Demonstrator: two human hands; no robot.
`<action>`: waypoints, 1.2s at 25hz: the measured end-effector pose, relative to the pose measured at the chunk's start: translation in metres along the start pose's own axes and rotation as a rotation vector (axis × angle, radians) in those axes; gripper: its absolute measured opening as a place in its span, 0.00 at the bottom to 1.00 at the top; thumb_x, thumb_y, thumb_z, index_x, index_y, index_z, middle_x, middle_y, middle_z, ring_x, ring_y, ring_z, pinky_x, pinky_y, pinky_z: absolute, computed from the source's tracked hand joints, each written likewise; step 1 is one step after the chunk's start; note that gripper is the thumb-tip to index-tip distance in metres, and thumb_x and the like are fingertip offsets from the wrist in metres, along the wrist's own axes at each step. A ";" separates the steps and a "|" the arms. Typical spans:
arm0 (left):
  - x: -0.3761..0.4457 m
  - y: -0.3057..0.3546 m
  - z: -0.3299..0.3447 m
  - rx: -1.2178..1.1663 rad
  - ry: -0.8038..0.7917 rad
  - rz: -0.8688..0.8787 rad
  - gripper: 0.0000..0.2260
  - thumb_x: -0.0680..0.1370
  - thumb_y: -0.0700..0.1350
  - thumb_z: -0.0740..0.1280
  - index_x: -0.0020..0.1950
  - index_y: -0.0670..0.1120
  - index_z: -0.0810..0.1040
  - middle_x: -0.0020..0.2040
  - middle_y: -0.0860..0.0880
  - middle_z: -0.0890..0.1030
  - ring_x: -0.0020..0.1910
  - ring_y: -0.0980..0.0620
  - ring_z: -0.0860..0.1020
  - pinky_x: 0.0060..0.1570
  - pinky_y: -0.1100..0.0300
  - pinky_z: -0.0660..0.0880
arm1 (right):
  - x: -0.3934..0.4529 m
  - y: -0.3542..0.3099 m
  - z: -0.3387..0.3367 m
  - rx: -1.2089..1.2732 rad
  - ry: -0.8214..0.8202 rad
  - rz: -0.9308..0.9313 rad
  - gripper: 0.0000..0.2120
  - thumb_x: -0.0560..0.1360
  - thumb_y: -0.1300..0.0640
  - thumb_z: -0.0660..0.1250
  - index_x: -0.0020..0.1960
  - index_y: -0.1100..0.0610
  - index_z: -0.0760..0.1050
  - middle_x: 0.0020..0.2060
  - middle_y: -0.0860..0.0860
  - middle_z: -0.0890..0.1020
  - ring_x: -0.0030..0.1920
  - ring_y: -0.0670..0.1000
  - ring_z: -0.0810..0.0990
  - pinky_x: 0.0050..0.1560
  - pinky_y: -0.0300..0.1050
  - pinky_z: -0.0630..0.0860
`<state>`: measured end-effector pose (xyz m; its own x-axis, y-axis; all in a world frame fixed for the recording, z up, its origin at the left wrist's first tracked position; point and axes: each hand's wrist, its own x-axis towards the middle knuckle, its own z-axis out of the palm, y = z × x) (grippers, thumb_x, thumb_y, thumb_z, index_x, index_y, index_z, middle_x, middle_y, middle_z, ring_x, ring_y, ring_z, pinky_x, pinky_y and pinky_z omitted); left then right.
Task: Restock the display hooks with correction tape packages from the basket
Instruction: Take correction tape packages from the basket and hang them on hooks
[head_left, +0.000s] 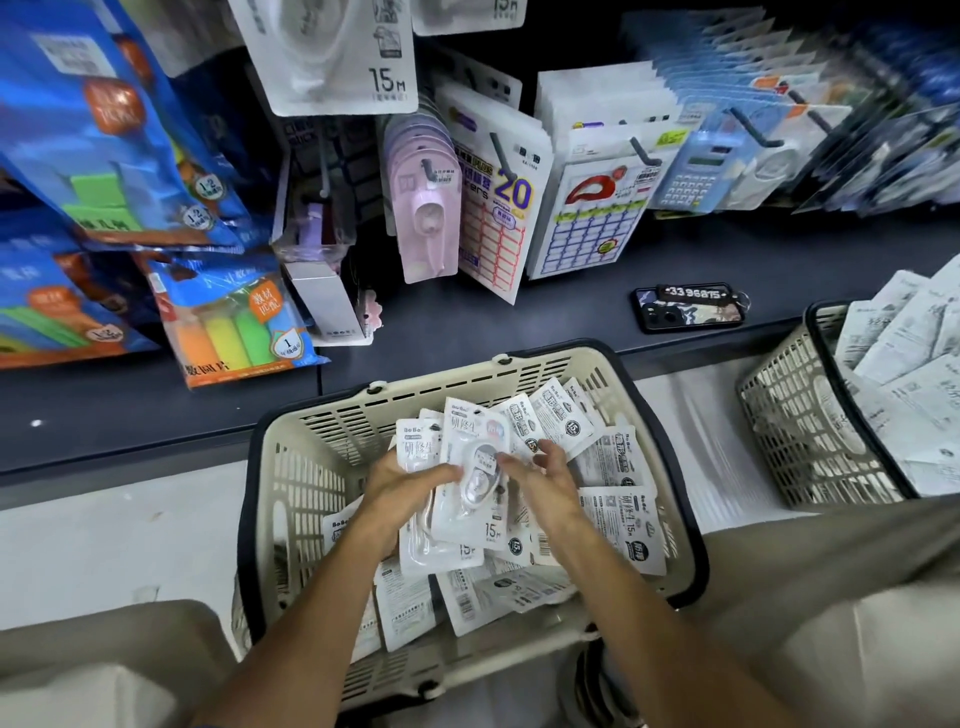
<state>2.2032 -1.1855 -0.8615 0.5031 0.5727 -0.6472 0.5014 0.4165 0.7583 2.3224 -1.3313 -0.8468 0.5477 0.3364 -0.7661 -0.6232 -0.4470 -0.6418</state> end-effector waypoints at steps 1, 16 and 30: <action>-0.001 0.001 0.000 -0.040 -0.016 0.009 0.18 0.65 0.40 0.83 0.52 0.52 0.85 0.49 0.52 0.88 0.48 0.51 0.87 0.49 0.52 0.81 | 0.001 -0.002 -0.004 0.042 -0.113 -0.003 0.32 0.74 0.51 0.76 0.74 0.52 0.66 0.65 0.51 0.80 0.64 0.57 0.78 0.67 0.59 0.73; -0.004 0.006 0.006 0.159 -0.054 0.000 0.34 0.62 0.43 0.85 0.63 0.49 0.74 0.54 0.52 0.85 0.54 0.50 0.83 0.57 0.48 0.80 | -0.025 -0.030 -0.039 -1.806 0.181 -0.183 0.21 0.78 0.62 0.59 0.70 0.63 0.68 0.61 0.58 0.79 0.62 0.58 0.78 0.60 0.51 0.75; -0.011 0.010 -0.034 -0.146 -0.271 -0.264 0.24 0.66 0.52 0.78 0.60 0.46 0.85 0.58 0.39 0.85 0.55 0.39 0.83 0.60 0.46 0.77 | -0.075 -0.027 -0.009 -1.276 0.033 -1.278 0.25 0.58 0.79 0.67 0.50 0.60 0.77 0.63 0.54 0.77 0.62 0.54 0.75 0.38 0.46 0.82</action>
<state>2.1784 -1.1634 -0.8439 0.5471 0.2339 -0.8037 0.5427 0.6320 0.5533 2.3029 -1.3524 -0.7717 0.3144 0.9392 0.1378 0.9054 -0.2530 -0.3410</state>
